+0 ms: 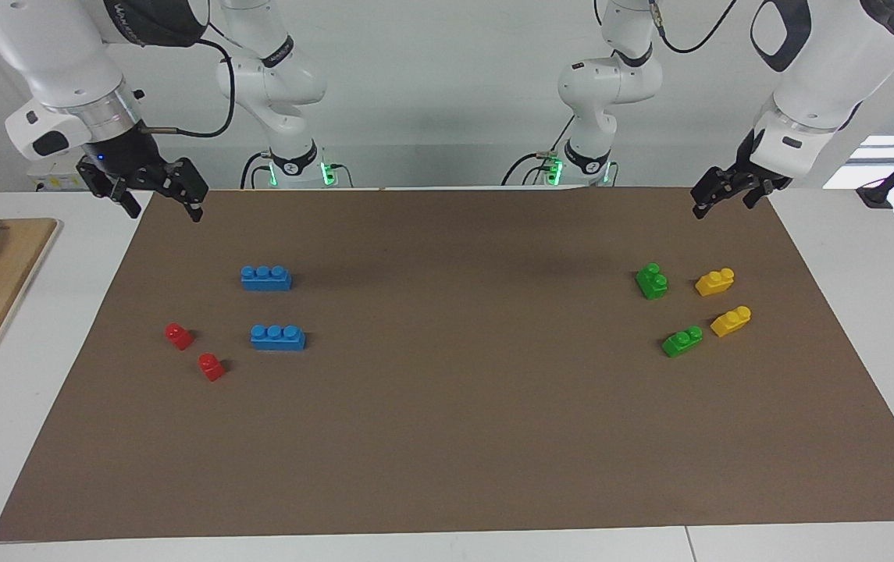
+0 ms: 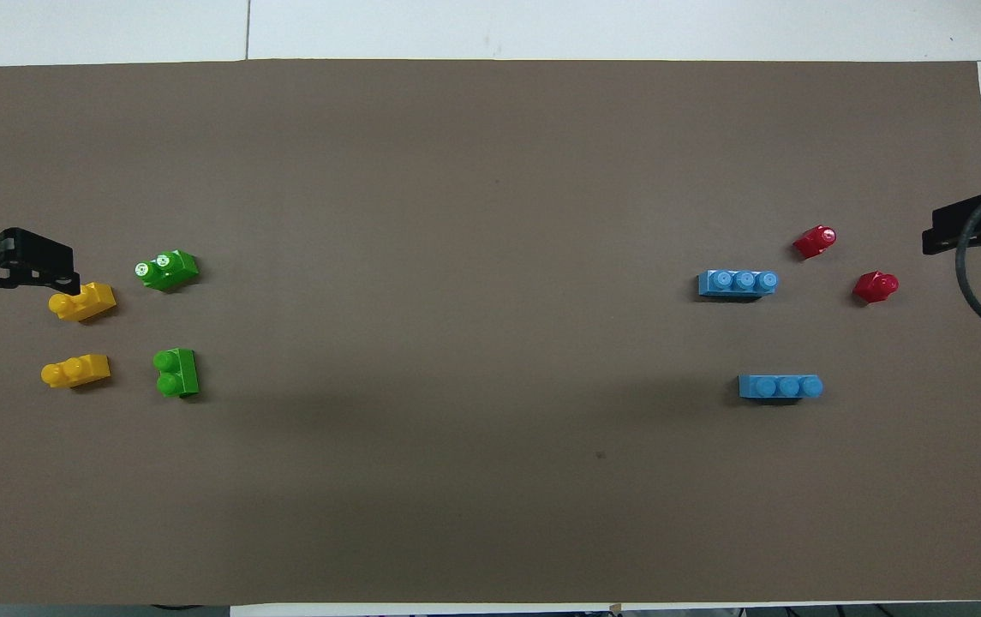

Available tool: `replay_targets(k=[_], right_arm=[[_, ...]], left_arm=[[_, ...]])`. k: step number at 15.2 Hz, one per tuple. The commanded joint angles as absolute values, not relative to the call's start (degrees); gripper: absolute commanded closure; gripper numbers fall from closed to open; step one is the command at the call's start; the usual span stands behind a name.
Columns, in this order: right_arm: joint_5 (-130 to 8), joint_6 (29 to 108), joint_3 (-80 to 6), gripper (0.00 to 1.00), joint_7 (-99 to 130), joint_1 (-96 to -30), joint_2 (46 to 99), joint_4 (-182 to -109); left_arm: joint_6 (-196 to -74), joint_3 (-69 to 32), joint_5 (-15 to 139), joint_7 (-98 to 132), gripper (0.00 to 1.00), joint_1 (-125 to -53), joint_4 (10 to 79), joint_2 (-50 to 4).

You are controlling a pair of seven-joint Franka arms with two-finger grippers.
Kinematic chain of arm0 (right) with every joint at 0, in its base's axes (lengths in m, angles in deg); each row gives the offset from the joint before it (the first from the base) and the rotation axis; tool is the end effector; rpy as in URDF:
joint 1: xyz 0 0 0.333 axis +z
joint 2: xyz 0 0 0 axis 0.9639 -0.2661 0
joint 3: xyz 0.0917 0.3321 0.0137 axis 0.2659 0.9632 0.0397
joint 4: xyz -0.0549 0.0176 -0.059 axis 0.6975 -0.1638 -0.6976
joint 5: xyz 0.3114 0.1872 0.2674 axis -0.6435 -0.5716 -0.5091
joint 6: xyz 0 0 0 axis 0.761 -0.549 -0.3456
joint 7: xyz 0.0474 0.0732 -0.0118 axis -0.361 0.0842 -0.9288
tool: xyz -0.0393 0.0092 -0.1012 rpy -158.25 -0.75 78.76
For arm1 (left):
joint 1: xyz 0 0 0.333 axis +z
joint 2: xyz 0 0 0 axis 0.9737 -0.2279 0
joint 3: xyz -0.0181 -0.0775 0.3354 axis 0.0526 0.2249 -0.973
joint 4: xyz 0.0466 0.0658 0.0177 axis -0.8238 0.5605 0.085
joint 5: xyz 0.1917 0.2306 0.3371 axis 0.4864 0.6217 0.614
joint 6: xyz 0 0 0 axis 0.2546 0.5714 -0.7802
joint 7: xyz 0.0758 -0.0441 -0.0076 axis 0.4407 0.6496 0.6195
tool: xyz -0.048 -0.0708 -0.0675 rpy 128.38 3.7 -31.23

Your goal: Remove green block with left arm and hold with right

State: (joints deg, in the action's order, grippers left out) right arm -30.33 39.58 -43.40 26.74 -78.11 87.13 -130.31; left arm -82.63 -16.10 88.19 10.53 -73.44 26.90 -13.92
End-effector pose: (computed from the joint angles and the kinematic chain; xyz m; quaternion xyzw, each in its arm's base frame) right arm 0.6145 -0.0289 0.6593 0.9985 -0.0538 -0.0025 0.0012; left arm 0.6075 -0.0206 0.6271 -0.9968 -0.0595 0.0529 0.0110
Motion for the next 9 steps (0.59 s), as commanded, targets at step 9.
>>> replay_targets(k=[9], right_arm=[[-29.9, 39.6, -43.2, 0.0, 26.0, -78.8, 89.0, -132.5]], left_arm=[[-77.5, -18.1, 88.0, 9.6, 0.0, -77.0, 17.2, -20.0]])
